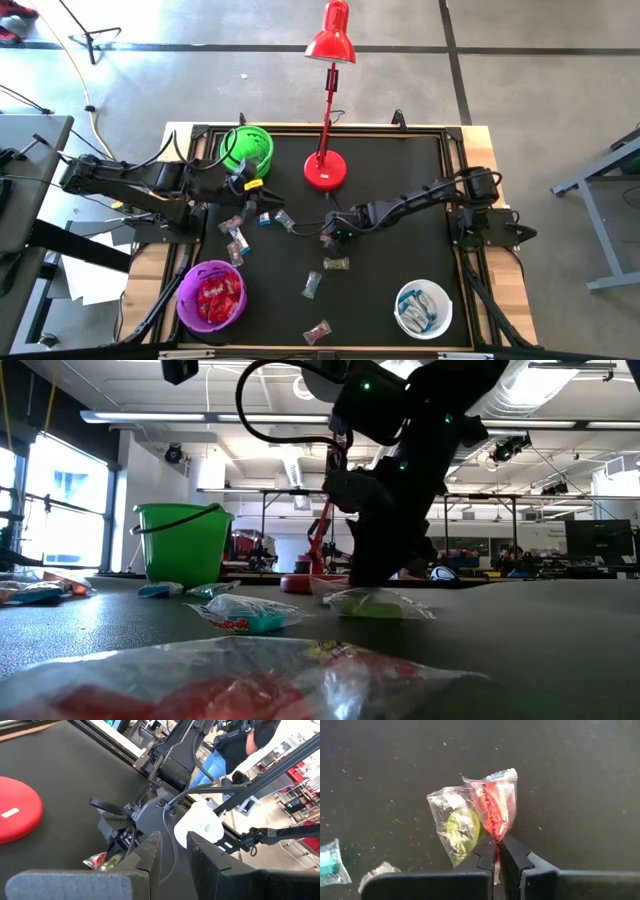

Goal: Sort candy
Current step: Put the red gummy into the green bucket

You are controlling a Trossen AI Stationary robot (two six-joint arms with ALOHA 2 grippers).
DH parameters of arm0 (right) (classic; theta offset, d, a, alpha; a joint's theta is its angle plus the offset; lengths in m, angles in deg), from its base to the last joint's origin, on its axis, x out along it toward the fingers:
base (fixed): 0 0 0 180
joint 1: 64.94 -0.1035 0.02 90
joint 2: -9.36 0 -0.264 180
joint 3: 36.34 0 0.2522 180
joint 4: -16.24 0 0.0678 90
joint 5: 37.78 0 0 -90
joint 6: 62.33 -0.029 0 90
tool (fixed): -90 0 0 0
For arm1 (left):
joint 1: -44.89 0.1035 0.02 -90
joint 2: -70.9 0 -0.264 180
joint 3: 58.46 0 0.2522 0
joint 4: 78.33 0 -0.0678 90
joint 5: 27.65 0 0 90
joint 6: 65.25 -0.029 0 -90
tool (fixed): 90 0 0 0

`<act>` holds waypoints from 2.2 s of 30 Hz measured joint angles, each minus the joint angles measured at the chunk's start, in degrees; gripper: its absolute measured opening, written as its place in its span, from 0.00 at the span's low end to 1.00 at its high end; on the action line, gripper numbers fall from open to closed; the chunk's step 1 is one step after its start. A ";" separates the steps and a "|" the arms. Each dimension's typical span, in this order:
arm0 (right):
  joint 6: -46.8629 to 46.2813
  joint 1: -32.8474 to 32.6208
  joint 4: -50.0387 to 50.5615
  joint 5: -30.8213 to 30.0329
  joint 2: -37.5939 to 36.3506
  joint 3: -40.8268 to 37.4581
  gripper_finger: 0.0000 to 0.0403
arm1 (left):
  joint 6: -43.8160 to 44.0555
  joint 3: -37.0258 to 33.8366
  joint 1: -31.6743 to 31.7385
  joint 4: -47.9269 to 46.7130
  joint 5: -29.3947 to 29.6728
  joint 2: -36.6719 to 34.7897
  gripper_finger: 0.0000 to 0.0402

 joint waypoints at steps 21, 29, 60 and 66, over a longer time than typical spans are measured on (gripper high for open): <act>-1.01 0.31 -2.28 1.19 -0.08 -0.17 0.23 | -0.74 0.00 0.02 -0.15 0.00 0.00 0.19; -1.29 0.31 -2.26 1.17 -0.08 -0.17 0.15 | -0.74 0.00 0.02 -0.15 0.00 0.00 0.19; -1.73 0.38 -1.50 4.16 -0.45 -0.17 0.28 | -0.74 0.00 0.04 -0.26 -0.01 0.00 0.19; -1.90 0.95 -1.47 4.84 -2.49 -0.16 0.28 | -1.58 0.00 0.04 -0.31 0.00 0.00 0.19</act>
